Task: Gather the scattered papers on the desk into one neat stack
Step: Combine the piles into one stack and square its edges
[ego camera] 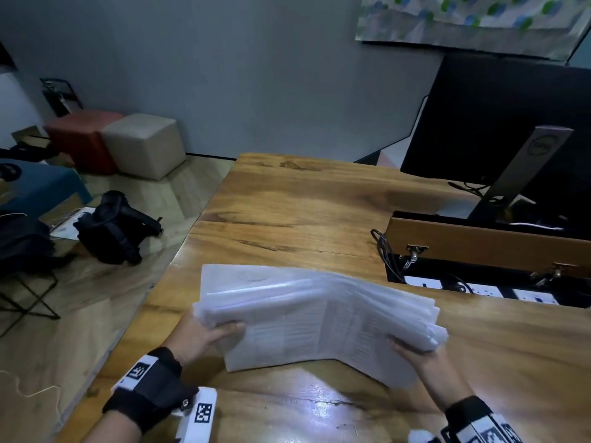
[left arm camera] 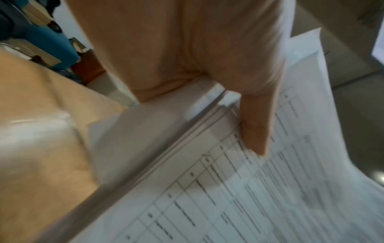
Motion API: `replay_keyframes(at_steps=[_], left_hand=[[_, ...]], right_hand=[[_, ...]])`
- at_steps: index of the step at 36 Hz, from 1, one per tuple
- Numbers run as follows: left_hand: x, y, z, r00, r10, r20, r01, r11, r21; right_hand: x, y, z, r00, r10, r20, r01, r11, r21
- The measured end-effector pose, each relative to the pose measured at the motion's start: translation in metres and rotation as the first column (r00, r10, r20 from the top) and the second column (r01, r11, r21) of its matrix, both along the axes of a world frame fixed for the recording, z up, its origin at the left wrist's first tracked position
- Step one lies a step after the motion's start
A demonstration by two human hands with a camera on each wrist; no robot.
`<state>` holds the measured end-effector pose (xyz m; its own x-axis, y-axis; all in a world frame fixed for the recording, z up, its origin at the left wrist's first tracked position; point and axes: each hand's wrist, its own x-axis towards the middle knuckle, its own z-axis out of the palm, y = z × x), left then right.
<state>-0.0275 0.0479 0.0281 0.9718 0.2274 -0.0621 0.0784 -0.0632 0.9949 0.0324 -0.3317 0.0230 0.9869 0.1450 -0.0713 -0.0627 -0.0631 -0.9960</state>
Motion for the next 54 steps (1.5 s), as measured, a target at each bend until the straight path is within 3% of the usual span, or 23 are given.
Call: replay_keyframes(at_steps=[7, 10, 13, 20, 24, 28, 31, 36, 40, 43, 48, 50, 54], left_hand=[[-0.005, -0.008, 0.037, 0.986, -0.045, 0.161, 0.044, 0.999, 0.010], [-0.009, -0.007, 0.023, 0.996, -0.079, 0.041, 0.080, 0.997, -0.025], [-0.012, -0.002, 0.002, 0.996, -0.022, -0.090, 0.019, 0.999, -0.037], [-0.016, -0.001, -0.024, 0.988, -0.028, -0.153, 0.012, 0.994, -0.108], [-0.017, -0.006, -0.024, 0.985, 0.010, -0.170, -0.033, 0.991, -0.132], [-0.020, -0.016, 0.008, 0.997, 0.078, -0.012, -0.079, 0.991, -0.106], [-0.018, -0.014, 0.018, 0.996, 0.049, 0.071, -0.044, 0.996, -0.078], [-0.012, -0.003, -0.003, 0.997, 0.071, -0.022, -0.071, 0.997, -0.028], [-0.004, -0.004, -0.004, 0.995, 0.076, -0.071, -0.077, 0.997, -0.019], [0.000, -0.010, 0.000, 0.994, 0.096, -0.046, -0.099, 0.993, -0.059], [-0.006, -0.018, 0.017, 0.985, 0.116, 0.129, -0.105, 0.991, -0.088], [-0.008, -0.017, 0.013, 0.981, 0.110, 0.157, -0.095, 0.990, -0.100], [-0.007, -0.016, -0.013, 0.990, 0.127, 0.065, -0.119, 0.986, -0.113]], right_hand=[[-0.004, -0.010, 0.012, 0.992, -0.088, 0.090, 0.082, 0.994, 0.071], [-0.006, -0.011, -0.002, 0.995, -0.100, -0.030, 0.101, 0.995, 0.026], [-0.009, -0.013, -0.019, 0.985, -0.045, -0.166, 0.051, 0.998, 0.032], [-0.013, -0.009, -0.034, 0.946, 0.029, -0.324, -0.022, 0.999, 0.026], [-0.018, -0.003, -0.024, 0.966, -0.033, -0.257, 0.030, 0.999, -0.014], [-0.024, -0.003, -0.008, 0.986, -0.166, -0.023, 0.166, 0.986, -0.009], [-0.029, -0.006, -0.007, 0.988, -0.137, 0.070, 0.137, 0.991, 0.001], [-0.022, -0.008, -0.013, 0.999, -0.052, -0.007, 0.052, 0.999, -0.016], [-0.013, -0.006, -0.018, 0.996, -0.071, -0.059, 0.071, 0.997, 0.002], [-0.013, 0.000, -0.013, 0.991, -0.133, -0.001, 0.133, 0.991, 0.034], [-0.020, 0.000, 0.005, 0.975, -0.180, 0.129, 0.167, 0.981, 0.102], [-0.022, -0.004, -0.003, 0.972, -0.207, 0.113, 0.196, 0.976, 0.099], [-0.026, -0.003, -0.022, 0.987, -0.160, 0.008, 0.159, 0.986, 0.049]])
